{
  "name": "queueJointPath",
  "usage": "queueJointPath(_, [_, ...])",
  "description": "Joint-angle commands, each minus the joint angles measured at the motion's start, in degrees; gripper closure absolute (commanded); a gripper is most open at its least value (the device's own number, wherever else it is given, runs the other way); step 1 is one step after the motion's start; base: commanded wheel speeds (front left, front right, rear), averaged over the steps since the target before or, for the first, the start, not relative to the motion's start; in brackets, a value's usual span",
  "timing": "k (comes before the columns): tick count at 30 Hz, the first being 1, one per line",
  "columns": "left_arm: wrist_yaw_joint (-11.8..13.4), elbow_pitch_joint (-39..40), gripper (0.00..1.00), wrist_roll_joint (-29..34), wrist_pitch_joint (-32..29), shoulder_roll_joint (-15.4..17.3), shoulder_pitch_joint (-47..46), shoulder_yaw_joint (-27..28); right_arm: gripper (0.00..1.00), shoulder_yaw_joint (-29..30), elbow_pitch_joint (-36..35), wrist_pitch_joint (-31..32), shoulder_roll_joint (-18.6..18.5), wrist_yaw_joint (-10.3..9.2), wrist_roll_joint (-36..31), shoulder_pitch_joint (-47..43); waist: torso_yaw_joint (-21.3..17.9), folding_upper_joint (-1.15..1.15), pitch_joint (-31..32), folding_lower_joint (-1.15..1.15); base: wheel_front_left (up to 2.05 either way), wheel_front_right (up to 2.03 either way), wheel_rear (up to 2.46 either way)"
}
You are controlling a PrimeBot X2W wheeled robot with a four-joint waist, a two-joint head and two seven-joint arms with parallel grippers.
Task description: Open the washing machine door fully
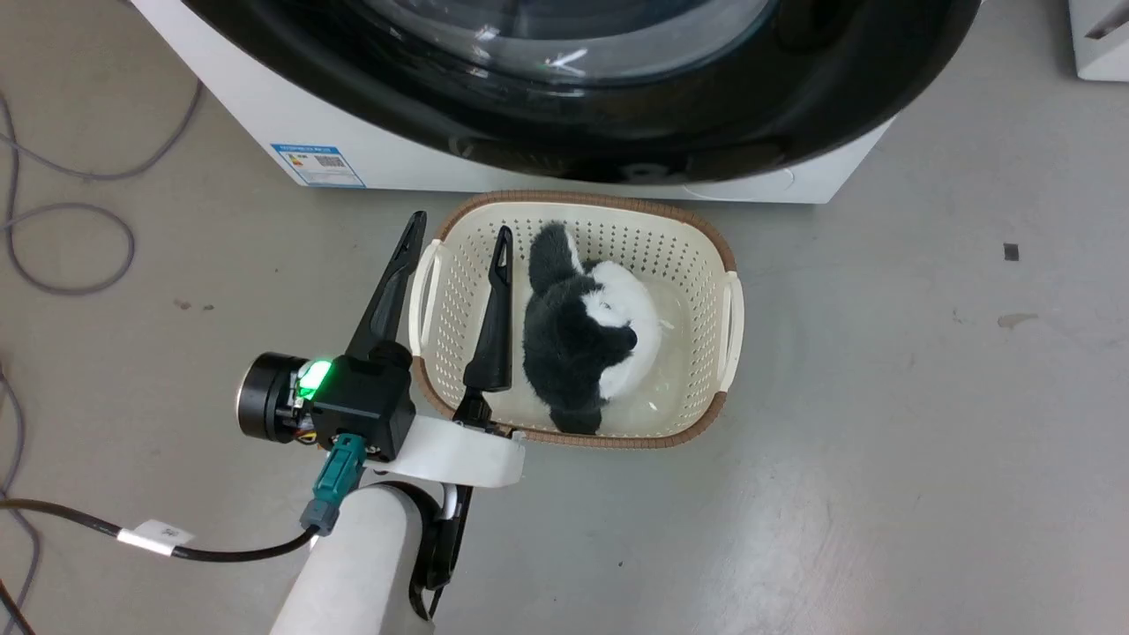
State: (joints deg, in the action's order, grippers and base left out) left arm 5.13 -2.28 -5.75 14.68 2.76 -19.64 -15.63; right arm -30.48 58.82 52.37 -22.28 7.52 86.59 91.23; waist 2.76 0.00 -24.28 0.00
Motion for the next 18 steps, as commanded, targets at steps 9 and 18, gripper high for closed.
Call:
queueJointPath(9, [0.04, -0.62, 0.0, -0.38, 0.32, 0.12, 1.05, 0.35, 1.0, 0.14, -1.74, 3.01, -0.2, -0.03, 1.75, -4.41, 0.03, 0.0, 2.12, 0.0, 0.0, 0.0, 0.0])
queueJointPath(18, [-0.17, -1.56, 0.0, -0.47, 0.32, 0.12, 2.71, 0.88, 1.0, 0.37, -3.66, 5.85, -0.02, -0.03, 3.37, -8.93, -0.34, 0.0, 5.66, 0.0, 0.0, 0.0, 0.0])
